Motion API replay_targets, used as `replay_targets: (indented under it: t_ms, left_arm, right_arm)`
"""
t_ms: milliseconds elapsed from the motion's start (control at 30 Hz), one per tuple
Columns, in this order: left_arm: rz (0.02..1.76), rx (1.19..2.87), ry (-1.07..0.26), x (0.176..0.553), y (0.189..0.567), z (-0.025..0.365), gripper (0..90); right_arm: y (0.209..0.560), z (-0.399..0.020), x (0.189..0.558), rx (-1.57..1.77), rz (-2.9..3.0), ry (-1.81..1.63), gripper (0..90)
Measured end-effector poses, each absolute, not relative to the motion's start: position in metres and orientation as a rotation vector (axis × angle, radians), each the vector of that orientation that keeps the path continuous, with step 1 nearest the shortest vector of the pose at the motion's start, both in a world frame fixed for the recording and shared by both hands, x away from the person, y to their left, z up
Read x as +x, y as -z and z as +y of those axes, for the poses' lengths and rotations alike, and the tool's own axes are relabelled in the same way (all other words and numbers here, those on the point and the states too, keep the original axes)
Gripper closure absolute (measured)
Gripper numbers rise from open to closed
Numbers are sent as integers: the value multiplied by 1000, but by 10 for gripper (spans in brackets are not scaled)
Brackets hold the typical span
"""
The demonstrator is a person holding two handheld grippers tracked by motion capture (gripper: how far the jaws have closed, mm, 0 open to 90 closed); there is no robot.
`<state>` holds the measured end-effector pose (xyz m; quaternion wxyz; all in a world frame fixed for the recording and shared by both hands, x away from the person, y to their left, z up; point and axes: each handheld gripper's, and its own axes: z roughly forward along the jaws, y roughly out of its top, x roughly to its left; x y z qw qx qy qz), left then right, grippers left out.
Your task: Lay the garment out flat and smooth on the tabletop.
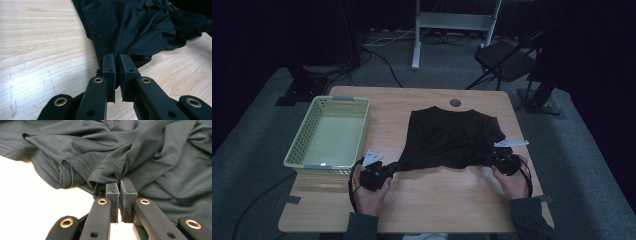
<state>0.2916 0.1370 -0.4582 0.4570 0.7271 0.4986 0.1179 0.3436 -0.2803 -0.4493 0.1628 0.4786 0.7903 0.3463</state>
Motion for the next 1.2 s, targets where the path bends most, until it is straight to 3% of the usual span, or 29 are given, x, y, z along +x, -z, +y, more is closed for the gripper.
replay_targets:
  t_ms: [1200]
  left_arm:
    - [1282, 1751, -325, 275, 457, 165, 849]
  right_arm:
    - [431, -347, 270, 1351, 2207, -909, 865]
